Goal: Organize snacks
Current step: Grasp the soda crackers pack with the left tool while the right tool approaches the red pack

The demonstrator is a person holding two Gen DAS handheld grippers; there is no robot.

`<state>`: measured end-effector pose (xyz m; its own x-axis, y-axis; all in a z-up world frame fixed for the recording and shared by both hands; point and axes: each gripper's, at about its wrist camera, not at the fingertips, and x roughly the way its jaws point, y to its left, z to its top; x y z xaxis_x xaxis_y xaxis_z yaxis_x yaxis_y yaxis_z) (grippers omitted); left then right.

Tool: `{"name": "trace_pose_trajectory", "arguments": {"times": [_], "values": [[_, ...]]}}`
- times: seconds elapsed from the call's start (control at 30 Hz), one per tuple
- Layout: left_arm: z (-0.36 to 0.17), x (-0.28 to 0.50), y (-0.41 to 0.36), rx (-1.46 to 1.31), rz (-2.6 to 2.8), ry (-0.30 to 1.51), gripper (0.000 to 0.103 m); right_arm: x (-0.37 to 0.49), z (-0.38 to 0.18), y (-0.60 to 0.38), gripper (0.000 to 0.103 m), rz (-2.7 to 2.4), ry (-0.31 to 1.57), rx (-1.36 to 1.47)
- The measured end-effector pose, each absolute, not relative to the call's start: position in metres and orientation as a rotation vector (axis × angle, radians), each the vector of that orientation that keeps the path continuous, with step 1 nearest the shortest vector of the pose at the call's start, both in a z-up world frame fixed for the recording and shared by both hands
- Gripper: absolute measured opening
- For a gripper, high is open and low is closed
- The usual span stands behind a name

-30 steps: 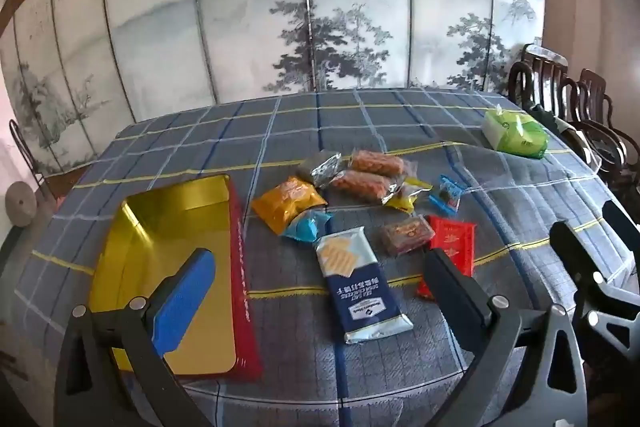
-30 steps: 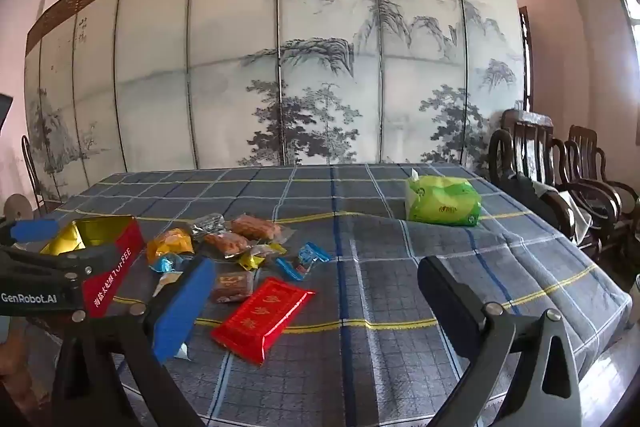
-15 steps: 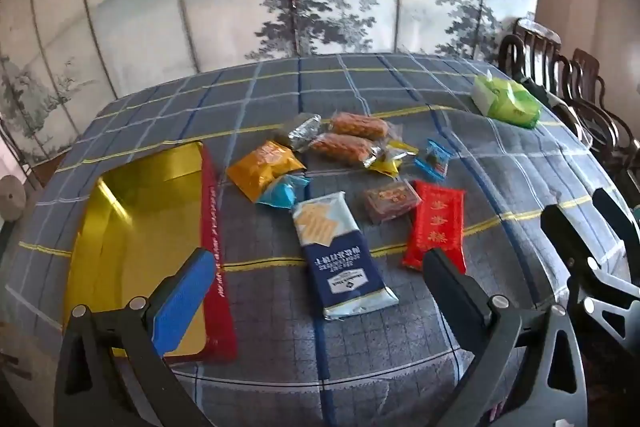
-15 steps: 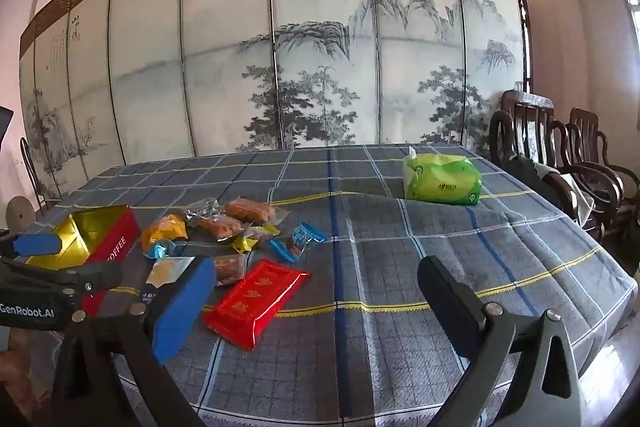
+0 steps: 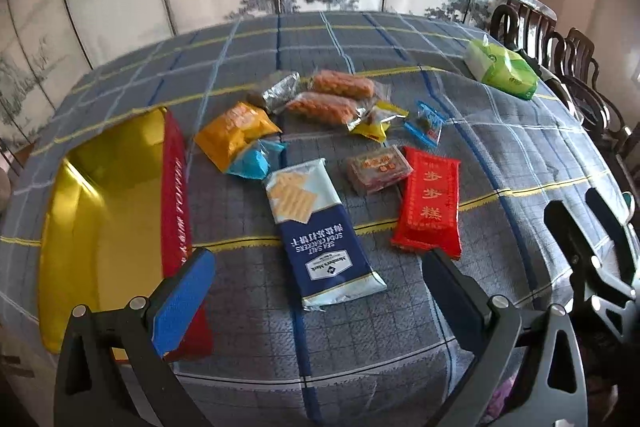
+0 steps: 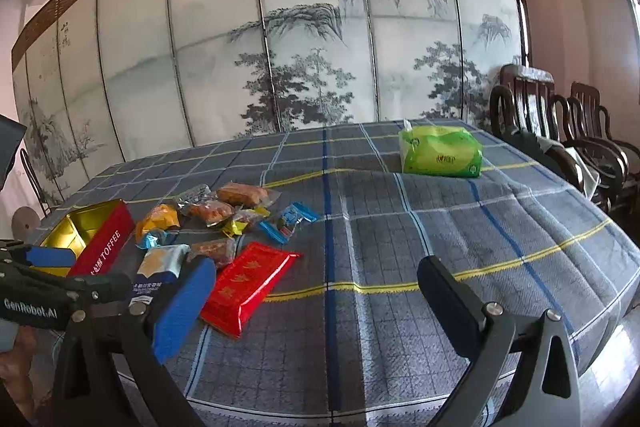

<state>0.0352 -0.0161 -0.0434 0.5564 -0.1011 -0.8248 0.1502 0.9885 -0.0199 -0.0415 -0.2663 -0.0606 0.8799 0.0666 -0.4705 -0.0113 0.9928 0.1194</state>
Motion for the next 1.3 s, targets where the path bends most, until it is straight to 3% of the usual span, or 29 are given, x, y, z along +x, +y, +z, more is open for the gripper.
{"name": "trace_pose_trajectory", "arguments": {"times": [0.4, 0.57, 1.1, 1.3], "values": [[-0.051, 0.071, -0.001, -0.103, -0.207, 1.118, 0.096, -0.033, -0.07, -0.281, 0.103, 0.037, 0.52, 0.165], [-0.059, 0.086, 0.002, -0.144, -0.206, 1.186, 0.087, -0.03, -0.074, -0.288, 0.103, 0.036, 0.531, 0.183], [-0.09, 0.121, -0.008, -0.099, -0.108, 1.336, 0.086, -0.021, -0.082, -0.298, 0.103, 0.039, 0.558, 0.211], [-0.102, 0.125, -0.011, -0.052, -0.065, 1.37, 0.073, -0.02, -0.085, -0.301, 0.103, 0.036, 0.568, 0.225]]}}
